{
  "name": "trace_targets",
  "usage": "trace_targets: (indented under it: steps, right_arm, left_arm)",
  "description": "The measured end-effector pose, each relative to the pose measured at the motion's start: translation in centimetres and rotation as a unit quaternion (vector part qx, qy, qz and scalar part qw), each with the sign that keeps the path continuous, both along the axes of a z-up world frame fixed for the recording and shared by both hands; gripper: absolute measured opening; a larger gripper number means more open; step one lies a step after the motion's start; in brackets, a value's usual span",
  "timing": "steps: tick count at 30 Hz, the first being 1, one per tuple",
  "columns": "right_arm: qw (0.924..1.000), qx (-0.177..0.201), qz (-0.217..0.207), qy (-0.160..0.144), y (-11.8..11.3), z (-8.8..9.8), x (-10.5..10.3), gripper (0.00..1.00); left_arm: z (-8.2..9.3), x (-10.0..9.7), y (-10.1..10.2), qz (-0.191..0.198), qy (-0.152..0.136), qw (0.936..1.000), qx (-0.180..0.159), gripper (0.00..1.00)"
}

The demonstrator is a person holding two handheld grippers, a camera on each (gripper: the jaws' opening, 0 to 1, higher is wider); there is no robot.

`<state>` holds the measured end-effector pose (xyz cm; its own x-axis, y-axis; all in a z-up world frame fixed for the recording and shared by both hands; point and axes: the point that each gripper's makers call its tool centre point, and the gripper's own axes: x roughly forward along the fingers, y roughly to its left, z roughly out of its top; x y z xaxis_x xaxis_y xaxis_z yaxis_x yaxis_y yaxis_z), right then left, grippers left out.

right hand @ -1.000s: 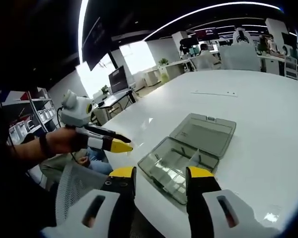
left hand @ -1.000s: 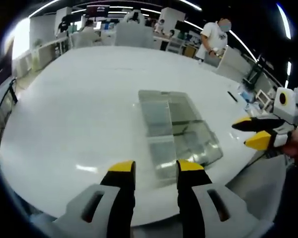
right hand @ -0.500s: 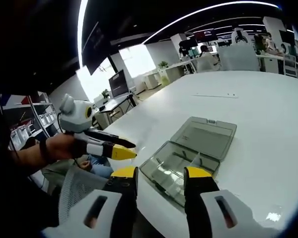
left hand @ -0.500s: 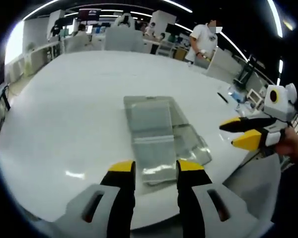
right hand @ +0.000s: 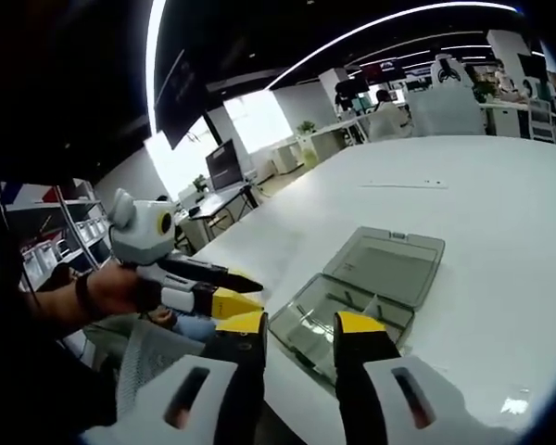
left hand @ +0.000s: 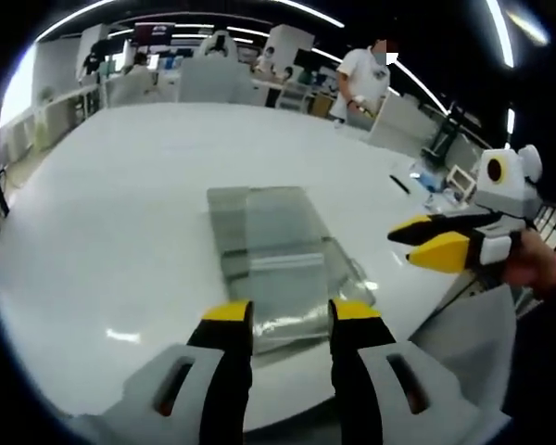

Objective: Insert the divider into the dual guide fixture by aligning both edges with the guide slots and pushing it downward to the bottom, including one-sided entry, uneven engagement, binding, and posture correction.

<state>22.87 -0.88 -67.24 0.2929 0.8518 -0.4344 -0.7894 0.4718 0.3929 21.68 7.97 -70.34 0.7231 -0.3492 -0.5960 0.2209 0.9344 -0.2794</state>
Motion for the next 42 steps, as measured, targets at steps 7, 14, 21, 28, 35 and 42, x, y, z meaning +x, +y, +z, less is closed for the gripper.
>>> trace_targets:
  steps: [7,14,21,28,35,42]
  right_arm:
    - [0.9998,0.015,-0.008,0.004,0.1,0.6,0.3,0.21]
    - [0.9997,0.021,-0.009,0.004,0.2,0.8,0.4,0.21]
    - [0.9995,0.027,-0.006,0.011,0.5,1.0,0.3,0.16]
    - [0.9995,0.029,-0.004,0.015,0.7,0.9,0.0,0.15]
    - [0.9994,0.028,0.0,0.021,0.9,0.7,-0.2,0.15]
    - [0.9991,0.033,-0.001,0.025,1.1,0.8,-0.2,0.13]
  left_arm:
    - [0.4,0.0,-1.0,-0.016,-0.008,0.9998,-0.004,0.3]
    - [0.6,0.0,-2.0,-0.026,-0.012,0.9994,-0.017,0.3]
    - [1.0,0.1,-2.6,-0.033,-0.022,0.999,-0.022,0.3]
    - [1.4,0.2,-3.3,-0.036,-0.031,0.9983,-0.034,0.3]
    - [1.8,0.1,-4.3,-0.04,-0.036,0.9977,-0.041,0.3]
    - [2.0,0.2,-5.3,-0.047,-0.04,0.9967,-0.052,0.31]
